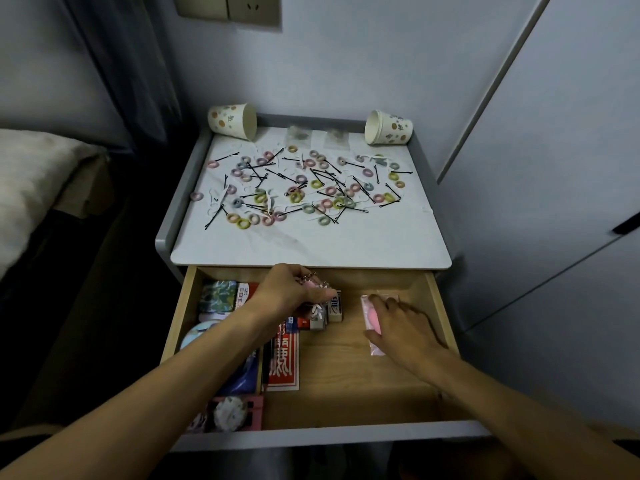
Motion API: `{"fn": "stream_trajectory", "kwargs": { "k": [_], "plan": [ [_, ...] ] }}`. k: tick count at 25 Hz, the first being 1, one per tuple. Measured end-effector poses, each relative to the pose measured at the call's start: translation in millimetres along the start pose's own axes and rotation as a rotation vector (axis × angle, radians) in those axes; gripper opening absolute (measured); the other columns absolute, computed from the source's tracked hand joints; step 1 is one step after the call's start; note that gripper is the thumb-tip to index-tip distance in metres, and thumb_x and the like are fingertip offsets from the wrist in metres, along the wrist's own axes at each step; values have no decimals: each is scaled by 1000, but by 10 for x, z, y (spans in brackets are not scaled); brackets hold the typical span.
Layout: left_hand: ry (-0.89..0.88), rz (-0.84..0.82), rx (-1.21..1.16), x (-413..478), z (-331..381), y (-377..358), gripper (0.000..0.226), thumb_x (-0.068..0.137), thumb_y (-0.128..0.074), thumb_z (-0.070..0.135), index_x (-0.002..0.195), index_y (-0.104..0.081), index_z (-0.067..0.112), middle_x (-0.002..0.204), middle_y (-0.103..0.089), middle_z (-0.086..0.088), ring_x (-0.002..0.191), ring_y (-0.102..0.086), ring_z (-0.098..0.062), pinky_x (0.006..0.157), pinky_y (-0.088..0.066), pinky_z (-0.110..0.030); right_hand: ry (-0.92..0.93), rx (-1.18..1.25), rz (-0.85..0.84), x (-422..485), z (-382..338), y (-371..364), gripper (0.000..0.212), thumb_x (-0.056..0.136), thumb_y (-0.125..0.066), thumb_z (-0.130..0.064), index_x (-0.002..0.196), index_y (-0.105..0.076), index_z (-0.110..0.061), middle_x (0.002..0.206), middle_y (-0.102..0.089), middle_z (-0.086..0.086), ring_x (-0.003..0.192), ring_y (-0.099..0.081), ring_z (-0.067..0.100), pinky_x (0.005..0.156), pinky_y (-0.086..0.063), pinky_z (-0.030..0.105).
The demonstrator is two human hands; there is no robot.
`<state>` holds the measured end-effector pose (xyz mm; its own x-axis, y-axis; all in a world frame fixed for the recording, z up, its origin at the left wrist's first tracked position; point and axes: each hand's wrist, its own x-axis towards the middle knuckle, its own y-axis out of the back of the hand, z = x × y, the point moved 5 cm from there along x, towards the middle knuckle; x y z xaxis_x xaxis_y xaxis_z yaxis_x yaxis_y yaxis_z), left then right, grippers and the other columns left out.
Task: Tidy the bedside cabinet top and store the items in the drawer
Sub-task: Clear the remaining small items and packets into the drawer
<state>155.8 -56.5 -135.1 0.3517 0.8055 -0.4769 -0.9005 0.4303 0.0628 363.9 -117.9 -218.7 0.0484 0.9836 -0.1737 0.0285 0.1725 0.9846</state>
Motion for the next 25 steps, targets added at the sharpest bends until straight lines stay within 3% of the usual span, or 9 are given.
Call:
{"fn": "stream_trajectory", "kwargs": {
  "k": [6, 9, 10, 12, 14, 16, 21, 25],
  "plan": [
    [13, -5, -5, -8, -20, -9, 30, 73, -83, 12, 95, -66, 1, 79, -68, -11, 63, -63, -17, 55, -53, -23, -63, 18, -3, 51, 96, -35, 62, 93, -56, -47, 143, -33, -19, 136, -54, 6, 110, -61, 20, 88, -52, 27],
    [2, -15, -11, 2, -21, -11, 29, 74, -83, 12, 95, -67, 0, 77, -68, -10, 61, -63, -17, 55, -53, -23, -103, -16, 146, 51, 118, 107, 50, 95, -49, -51, 129, -43, -15, 110, -67, 5, 83, -69, 18, 61, -52, 23],
    [1, -17, -17, 8, -27, -10, 28, 75, -83, 13, 95, -67, 0, 75, -68, -9, 60, -63, -16, 54, -53, -23, -104, -81, 207, 43, 131, 187, 45, 93, -53, -50, 119, -47, -14, 97, -70, 5, 71, -69, 18, 49, -46, 23],
    [0, -20, -40, 18, -42, -11, 24, 78, -80, 13, 94, -67, 1, 73, -68, -8, 57, -63, -13, 53, -53, -22, -86, -245, 209, 28, 165, 262, 41, 84, -70, -41, 107, -52, -12, 87, -69, 9, 63, -67, 21, 45, -40, 24],
    [-10, -31, -48, 28, -61, -15, 17, 85, -74, 15, 92, -67, 2, 73, -67, -7, 55, -63, -10, 52, -52, -22, -74, -375, 83, 15, 197, 169, 47, 76, -77, -30, 113, -55, -10, 98, -65, 14, 71, -65, 24, 52, -45, 27],
    [-7, -32, -38, 41, -93, 2, 14, 91, -67, 17, 91, -67, 3, 76, -65, -7, 59, -63, -11, 55, -53, -23, -86, -431, 16, 28, 187, 120, 52, 75, -76, -26, 120, -53, -13, 107, -60, 13, 74, -63, 22, 54, -41, 27],
    [34, -26, -73, 69, -147, 51, 10, 93, -65, 15, 90, -68, 6, 84, -67, -10, 72, -66, -19, 58, -54, -26, -91, -454, 37, 104, 140, 259, 46, 78, -69, -17, 120, -51, -21, 110, -56, 8, 73, -62, 18, 51, -38, 27],
    [34, -29, -75, 69, -155, 78, 9, 92, -65, 15, 90, -68, 7, 84, -67, -9, 72, -65, -17, 57, -52, -24, -86, -492, 32, 16, 59, 240, 33, 92, -54, -20, 124, -54, -11, 122, -51, 13, 81, -63, 19, 55, -37, 26]
  ]
}}
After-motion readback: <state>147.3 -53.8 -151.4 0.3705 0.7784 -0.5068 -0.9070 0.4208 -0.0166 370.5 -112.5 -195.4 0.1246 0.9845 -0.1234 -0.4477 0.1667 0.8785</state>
